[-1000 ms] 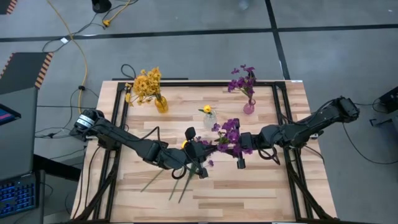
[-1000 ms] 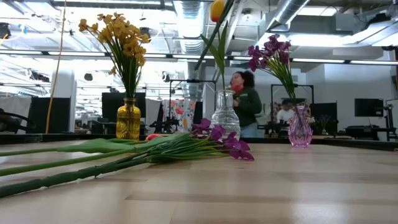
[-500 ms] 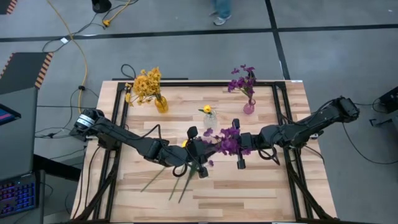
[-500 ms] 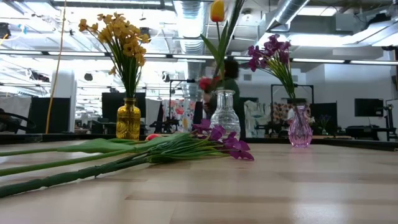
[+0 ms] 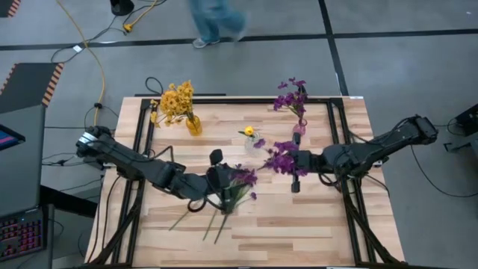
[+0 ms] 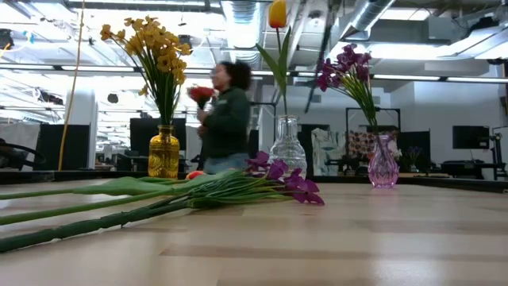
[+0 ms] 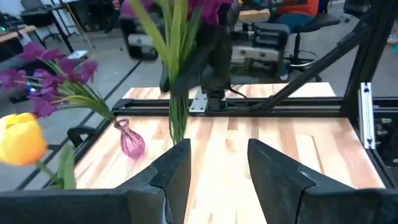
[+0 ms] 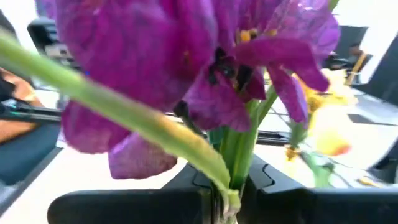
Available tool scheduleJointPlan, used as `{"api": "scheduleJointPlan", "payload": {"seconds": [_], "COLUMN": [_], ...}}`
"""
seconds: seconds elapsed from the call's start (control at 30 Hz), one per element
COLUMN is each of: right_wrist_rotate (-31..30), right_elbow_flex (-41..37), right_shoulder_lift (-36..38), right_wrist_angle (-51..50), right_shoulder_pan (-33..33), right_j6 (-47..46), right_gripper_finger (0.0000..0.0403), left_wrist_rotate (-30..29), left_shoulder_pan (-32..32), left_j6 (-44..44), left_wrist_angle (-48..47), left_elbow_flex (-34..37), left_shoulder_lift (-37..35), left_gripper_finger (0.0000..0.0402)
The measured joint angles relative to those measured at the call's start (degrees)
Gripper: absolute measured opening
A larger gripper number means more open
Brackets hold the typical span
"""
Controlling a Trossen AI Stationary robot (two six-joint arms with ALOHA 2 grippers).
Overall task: Sort flowers into vase by color
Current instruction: Put the violet flowers into the pink vase
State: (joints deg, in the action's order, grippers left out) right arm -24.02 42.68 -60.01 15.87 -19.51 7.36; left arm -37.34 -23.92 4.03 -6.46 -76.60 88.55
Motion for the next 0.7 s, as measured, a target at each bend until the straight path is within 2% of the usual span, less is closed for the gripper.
{"api": "scheduleJointPlan", "payload": {"seconds": [0.2, 0.53, 0.7], "right_wrist_rotate": [-6.5, -25.8, -27.5], "right_elbow_flex": [0.0, 0.0, 0.0], "right_shoulder_lift": [8.0, 18.4, 20.7], "right_wrist_angle": [-8.4, -16.1, -19.8], "right_shoulder_pan": [0.0, 1.0, 5.8], "right_j6": [1.8, 11.0, 12.5], "right_gripper_finger": [0.0052, 0.0052, 0.0052], "left_wrist_rotate": [-0.5, -0.5, 0.1], "left_shoulder_pan": [-2.0, -4.6, -4.6], "left_j6": [4.5, 3.5, 3.2], "left_wrist_angle": [-6.3, -8.4, -8.7], "left_elbow_flex": [0.0, 0.0, 0.1], "left_shoulder_lift": [-2.1, -2.0, -1.1], "left_gripper_finger": [0.0147, 0.0147, 0.0147]}}
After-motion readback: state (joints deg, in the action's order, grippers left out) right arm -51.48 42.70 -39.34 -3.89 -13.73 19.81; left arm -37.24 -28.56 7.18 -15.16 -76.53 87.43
